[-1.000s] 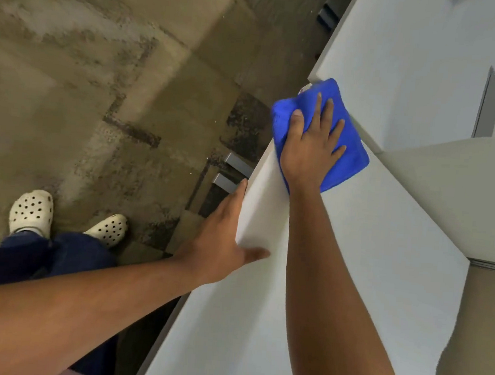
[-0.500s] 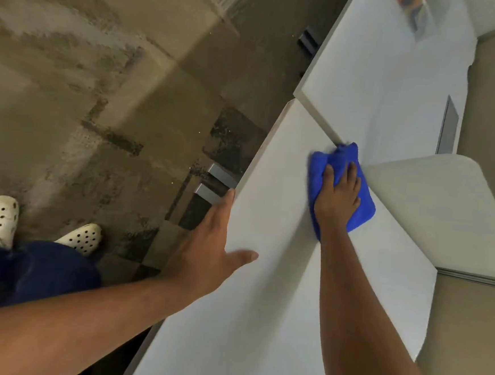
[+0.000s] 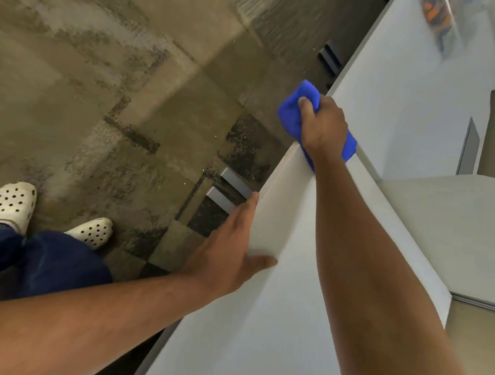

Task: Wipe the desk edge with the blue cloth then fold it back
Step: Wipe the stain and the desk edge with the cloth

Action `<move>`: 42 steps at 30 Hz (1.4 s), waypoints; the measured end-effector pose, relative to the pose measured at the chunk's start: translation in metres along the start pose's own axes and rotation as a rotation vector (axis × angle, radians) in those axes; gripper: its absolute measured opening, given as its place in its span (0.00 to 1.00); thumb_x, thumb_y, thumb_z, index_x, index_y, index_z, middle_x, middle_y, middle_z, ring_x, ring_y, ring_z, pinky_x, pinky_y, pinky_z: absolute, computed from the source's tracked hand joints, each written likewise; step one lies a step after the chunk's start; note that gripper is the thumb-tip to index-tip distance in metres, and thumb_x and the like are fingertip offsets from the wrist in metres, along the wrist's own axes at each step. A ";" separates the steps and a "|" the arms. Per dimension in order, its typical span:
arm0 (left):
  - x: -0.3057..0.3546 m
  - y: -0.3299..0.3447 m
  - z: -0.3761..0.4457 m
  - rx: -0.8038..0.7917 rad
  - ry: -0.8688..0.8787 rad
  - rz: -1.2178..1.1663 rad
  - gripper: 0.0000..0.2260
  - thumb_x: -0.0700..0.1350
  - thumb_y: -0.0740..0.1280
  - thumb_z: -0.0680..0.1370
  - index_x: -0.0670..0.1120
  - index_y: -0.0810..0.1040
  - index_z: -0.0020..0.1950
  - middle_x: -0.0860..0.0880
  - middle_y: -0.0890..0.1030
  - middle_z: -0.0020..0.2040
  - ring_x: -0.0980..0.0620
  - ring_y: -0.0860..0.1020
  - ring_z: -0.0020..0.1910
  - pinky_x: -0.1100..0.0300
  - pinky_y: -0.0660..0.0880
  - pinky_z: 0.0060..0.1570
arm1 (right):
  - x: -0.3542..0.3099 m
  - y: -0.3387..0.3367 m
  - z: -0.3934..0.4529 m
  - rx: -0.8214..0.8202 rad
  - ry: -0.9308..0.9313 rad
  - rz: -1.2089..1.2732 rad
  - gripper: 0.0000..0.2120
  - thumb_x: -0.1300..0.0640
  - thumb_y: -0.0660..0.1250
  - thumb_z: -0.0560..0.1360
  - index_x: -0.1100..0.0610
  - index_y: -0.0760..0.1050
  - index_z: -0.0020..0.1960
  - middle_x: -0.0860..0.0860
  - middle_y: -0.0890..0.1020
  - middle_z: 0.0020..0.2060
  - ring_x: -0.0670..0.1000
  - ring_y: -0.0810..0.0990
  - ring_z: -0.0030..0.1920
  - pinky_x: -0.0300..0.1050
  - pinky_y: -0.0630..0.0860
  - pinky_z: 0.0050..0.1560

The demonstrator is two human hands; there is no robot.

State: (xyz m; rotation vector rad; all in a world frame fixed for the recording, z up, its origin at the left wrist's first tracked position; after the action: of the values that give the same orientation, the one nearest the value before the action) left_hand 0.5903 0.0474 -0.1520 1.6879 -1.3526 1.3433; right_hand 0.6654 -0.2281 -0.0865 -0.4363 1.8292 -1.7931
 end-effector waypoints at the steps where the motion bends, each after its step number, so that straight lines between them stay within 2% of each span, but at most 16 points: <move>1: -0.002 0.001 0.000 0.005 -0.003 -0.004 0.50 0.65 0.72 0.75 0.59 0.40 0.83 0.58 0.55 0.83 0.52 0.62 0.77 0.53 0.67 0.71 | -0.010 0.001 -0.006 0.011 -0.072 -0.021 0.18 0.43 0.57 0.82 0.56 0.78 0.48 0.53 0.83 0.47 0.58 0.81 0.52 0.58 0.75 0.61; 5: -0.005 0.002 0.000 0.013 -0.048 -0.039 0.50 0.63 0.75 0.73 0.61 0.41 0.82 0.58 0.56 0.83 0.53 0.61 0.78 0.54 0.64 0.70 | -0.029 0.009 -0.067 -0.057 -0.360 -0.033 0.17 0.45 0.57 0.84 0.55 0.75 0.46 0.50 0.80 0.43 0.52 0.78 0.50 0.50 0.61 0.76; 7: -0.006 -0.002 0.001 0.041 -0.076 -0.054 0.48 0.61 0.77 0.72 0.58 0.50 0.81 0.54 0.65 0.79 0.52 0.68 0.74 0.56 0.69 0.66 | -0.026 0.007 -0.103 -0.097 -0.497 0.045 0.16 0.45 0.57 0.85 0.55 0.76 0.50 0.50 0.81 0.47 0.51 0.77 0.53 0.48 0.59 0.79; 10: -0.008 -0.006 0.000 0.098 -0.112 -0.014 0.38 0.63 0.77 0.68 0.57 0.63 0.72 0.55 0.77 0.64 0.50 0.77 0.63 0.56 0.72 0.51 | -0.020 0.002 -0.131 -0.173 -0.790 0.094 0.18 0.44 0.55 0.86 0.56 0.76 0.57 0.50 0.80 0.53 0.51 0.77 0.58 0.52 0.59 0.78; 13: -0.012 -0.006 0.000 0.113 -0.141 0.027 0.35 0.66 0.76 0.68 0.58 0.63 0.69 0.55 0.79 0.61 0.50 0.79 0.59 0.56 0.73 0.47 | -0.024 0.006 -0.097 -0.291 -0.999 -0.007 0.24 0.41 0.53 0.85 0.60 0.77 0.54 0.54 0.81 0.48 0.56 0.76 0.52 0.50 0.67 0.69; 15: -0.012 -0.006 0.000 0.101 -0.140 0.003 0.37 0.67 0.75 0.69 0.60 0.61 0.71 0.56 0.78 0.63 0.51 0.79 0.59 0.54 0.79 0.51 | -0.028 0.003 -0.058 -0.246 -0.940 -0.012 0.24 0.41 0.55 0.84 0.59 0.77 0.46 0.56 0.80 0.40 0.56 0.75 0.45 0.53 0.70 0.59; 18: -0.011 -0.003 -0.003 0.053 -0.155 -0.046 0.39 0.66 0.75 0.71 0.62 0.57 0.74 0.58 0.76 0.66 0.52 0.78 0.60 0.50 0.82 0.55 | -0.020 -0.003 -0.022 -0.132 -0.696 0.056 0.21 0.46 0.59 0.84 0.55 0.69 0.36 0.54 0.74 0.31 0.56 0.71 0.37 0.57 0.71 0.49; 20: -0.008 -0.005 -0.004 0.041 -0.159 -0.028 0.40 0.66 0.74 0.71 0.60 0.55 0.75 0.56 0.75 0.68 0.50 0.78 0.63 0.50 0.81 0.57 | -0.016 -0.001 -0.027 -0.089 -0.595 0.023 0.21 0.47 0.58 0.84 0.59 0.72 0.38 0.56 0.77 0.34 0.58 0.75 0.41 0.56 0.72 0.58; 23: -0.005 -0.010 0.000 0.049 -0.148 0.041 0.40 0.65 0.74 0.71 0.55 0.59 0.75 0.52 0.75 0.69 0.47 0.78 0.63 0.49 0.78 0.57 | -0.019 0.006 -0.081 -0.160 -0.573 0.065 0.19 0.45 0.54 0.86 0.55 0.75 0.47 0.51 0.81 0.45 0.51 0.78 0.52 0.53 0.63 0.76; 27: -0.004 -0.011 -0.001 0.084 -0.157 0.075 0.37 0.66 0.75 0.70 0.55 0.62 0.72 0.53 0.78 0.67 0.47 0.79 0.63 0.55 0.75 0.52 | -0.017 0.003 -0.148 -0.309 -0.766 0.112 0.18 0.43 0.51 0.86 0.52 0.72 0.66 0.47 0.77 0.64 0.46 0.72 0.71 0.52 0.52 0.82; 30: -0.004 -0.009 -0.001 0.104 -0.148 0.092 0.34 0.68 0.73 0.69 0.58 0.61 0.67 0.54 0.79 0.64 0.47 0.81 0.59 0.55 0.69 0.44 | -0.014 -0.003 -0.105 -0.259 -0.873 -0.042 0.23 0.43 0.53 0.86 0.60 0.73 0.65 0.58 0.80 0.60 0.58 0.75 0.66 0.58 0.58 0.80; 32: -0.005 -0.010 -0.001 0.112 -0.123 0.064 0.33 0.69 0.73 0.69 0.60 0.61 0.66 0.55 0.79 0.62 0.48 0.81 0.54 0.55 0.70 0.42 | -0.012 0.000 -0.054 -0.229 -0.741 -0.106 0.23 0.44 0.56 0.85 0.63 0.78 0.58 0.60 0.82 0.52 0.59 0.76 0.58 0.63 0.66 0.74; 34: -0.006 -0.010 -0.003 0.108 -0.116 0.043 0.33 0.69 0.72 0.70 0.61 0.60 0.67 0.56 0.79 0.61 0.52 0.79 0.49 0.56 0.73 0.41 | -0.010 -0.001 -0.018 -0.152 -0.525 -0.093 0.20 0.45 0.59 0.83 0.61 0.77 0.46 0.57 0.81 0.43 0.55 0.75 0.50 0.60 0.72 0.62; 36: -0.006 -0.009 -0.005 0.094 -0.126 0.033 0.34 0.69 0.72 0.70 0.61 0.60 0.69 0.57 0.78 0.61 0.52 0.80 0.51 0.52 0.80 0.44 | -0.004 -0.002 -0.010 -0.063 -0.368 -0.034 0.20 0.46 0.60 0.82 0.60 0.75 0.43 0.55 0.79 0.41 0.52 0.73 0.46 0.58 0.74 0.57; 38: -0.004 -0.009 -0.004 0.082 -0.127 0.047 0.35 0.70 0.72 0.70 0.60 0.60 0.69 0.56 0.78 0.62 0.49 0.81 0.54 0.50 0.81 0.48 | -0.007 -0.004 -0.028 -0.041 -0.329 0.043 0.16 0.49 0.60 0.83 0.61 0.76 0.48 0.55 0.80 0.46 0.51 0.75 0.50 0.59 0.73 0.63; 42: -0.001 -0.012 -0.002 0.090 -0.131 0.062 0.32 0.67 0.74 0.69 0.58 0.62 0.65 0.53 0.79 0.63 0.45 0.81 0.57 0.50 0.77 0.47 | -0.014 0.004 -0.116 -0.137 -0.467 0.150 0.15 0.49 0.58 0.85 0.58 0.76 0.61 0.53 0.80 0.58 0.55 0.77 0.64 0.62 0.61 0.78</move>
State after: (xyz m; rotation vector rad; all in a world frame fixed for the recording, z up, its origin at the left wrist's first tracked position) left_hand 0.6010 0.0534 -0.1501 1.8349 -1.4486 1.3672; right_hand 0.6106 -0.1254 -0.0916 -0.6856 1.6070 -1.3327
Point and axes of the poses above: each hand's wrist, its own z-axis towards the middle knuckle, its own y-axis out of the palm, x = y × z, the point moved 8 cm from there along z, towards the middle knuckle
